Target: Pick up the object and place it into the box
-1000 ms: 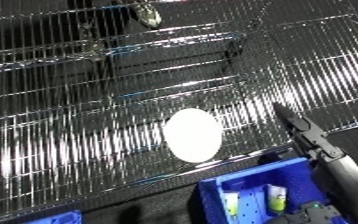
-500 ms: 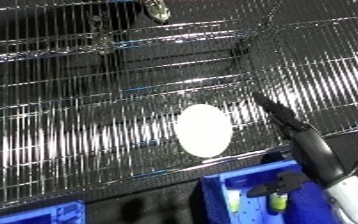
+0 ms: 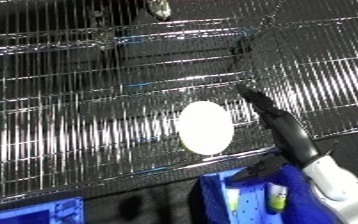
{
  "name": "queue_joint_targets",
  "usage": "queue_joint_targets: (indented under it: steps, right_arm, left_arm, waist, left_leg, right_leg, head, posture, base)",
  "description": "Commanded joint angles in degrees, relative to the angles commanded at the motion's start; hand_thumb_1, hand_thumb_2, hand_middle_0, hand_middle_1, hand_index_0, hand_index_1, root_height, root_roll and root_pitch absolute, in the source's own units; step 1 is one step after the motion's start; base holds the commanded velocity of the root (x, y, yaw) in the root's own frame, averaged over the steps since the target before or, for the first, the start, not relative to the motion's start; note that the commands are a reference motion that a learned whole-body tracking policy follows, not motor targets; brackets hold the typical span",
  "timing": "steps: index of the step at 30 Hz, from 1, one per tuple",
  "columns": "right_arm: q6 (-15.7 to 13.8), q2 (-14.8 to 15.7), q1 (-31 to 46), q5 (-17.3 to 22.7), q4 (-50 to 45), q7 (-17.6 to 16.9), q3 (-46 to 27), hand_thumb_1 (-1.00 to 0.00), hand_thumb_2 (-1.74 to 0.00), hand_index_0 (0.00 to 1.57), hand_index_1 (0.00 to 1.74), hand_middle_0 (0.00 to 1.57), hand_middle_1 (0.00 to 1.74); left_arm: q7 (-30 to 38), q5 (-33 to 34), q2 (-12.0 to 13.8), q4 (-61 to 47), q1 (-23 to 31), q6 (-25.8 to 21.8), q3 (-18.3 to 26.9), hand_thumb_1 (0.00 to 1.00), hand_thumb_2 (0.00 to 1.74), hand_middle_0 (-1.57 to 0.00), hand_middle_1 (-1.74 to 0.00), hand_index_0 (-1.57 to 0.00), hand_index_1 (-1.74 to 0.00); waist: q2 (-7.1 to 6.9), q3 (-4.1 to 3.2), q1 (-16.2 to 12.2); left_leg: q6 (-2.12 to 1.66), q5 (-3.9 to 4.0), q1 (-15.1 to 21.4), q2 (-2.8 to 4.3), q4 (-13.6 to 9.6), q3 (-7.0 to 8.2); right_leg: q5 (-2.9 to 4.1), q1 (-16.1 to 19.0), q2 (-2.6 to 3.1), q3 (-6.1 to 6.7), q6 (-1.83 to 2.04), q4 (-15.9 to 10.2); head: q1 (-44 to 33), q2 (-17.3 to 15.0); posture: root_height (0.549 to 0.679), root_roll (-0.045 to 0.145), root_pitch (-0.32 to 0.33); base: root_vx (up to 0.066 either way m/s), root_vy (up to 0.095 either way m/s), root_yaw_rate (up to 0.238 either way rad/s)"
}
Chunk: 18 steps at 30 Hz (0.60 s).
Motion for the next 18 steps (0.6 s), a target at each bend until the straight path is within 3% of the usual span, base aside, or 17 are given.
queue_joint_targets:
  steps: [11, 18]
  right_arm:
    - [0.1, 2.7, -4.4, 0.9, 1.5, 0.7, 2.0, 0.0, 0.0, 0.0, 0.0, 0.0, 0.0]
    - [0.2, 4.4, -6.1, 1.3, 1.7, 1.1, 2.6, -0.35, -0.61, 0.55, 0.61, 0.55, 0.61]
  left_arm:
    - [0.3, -0.3, -0.5, -1.8, 0.9, 0.0, -1.2, 0.0, 0.0, 0.0, 0.0, 0.0, 0.0]
    - [0.3, 0.0, -0.9, -2.6, 1.6, 0.0, -1.7, 0.0, 0.0, 0.0, 0.0, 0.0, 0.0]
  waist:
    - [1.16, 0.0, 1.5]
    - [1.76, 0.0, 2.2]
  left_leg:
    - [-0.01, 0.53, -0.8, -0.58, -0.6, -0.38]
    - [-0.05, 0.9, -1.1, -0.89, -1.2, -0.59]
  right_leg:
    - [-0.18, -1.0, -0.42, -0.52, -0.22, 0.4]
    - [-0.37, -1.4, -0.67, -0.67, -0.37, 0.6]
  head:
    - [2.4, 1.5]
    - [3.7, 2.0]
  posture:
    - [0.638, 0.076, 0.118]
    - [0.638, 0.08, 0.124]
  base:
    - [0.019, 0.014, 0.046]
    - [0.01, 0.005, 0.058]
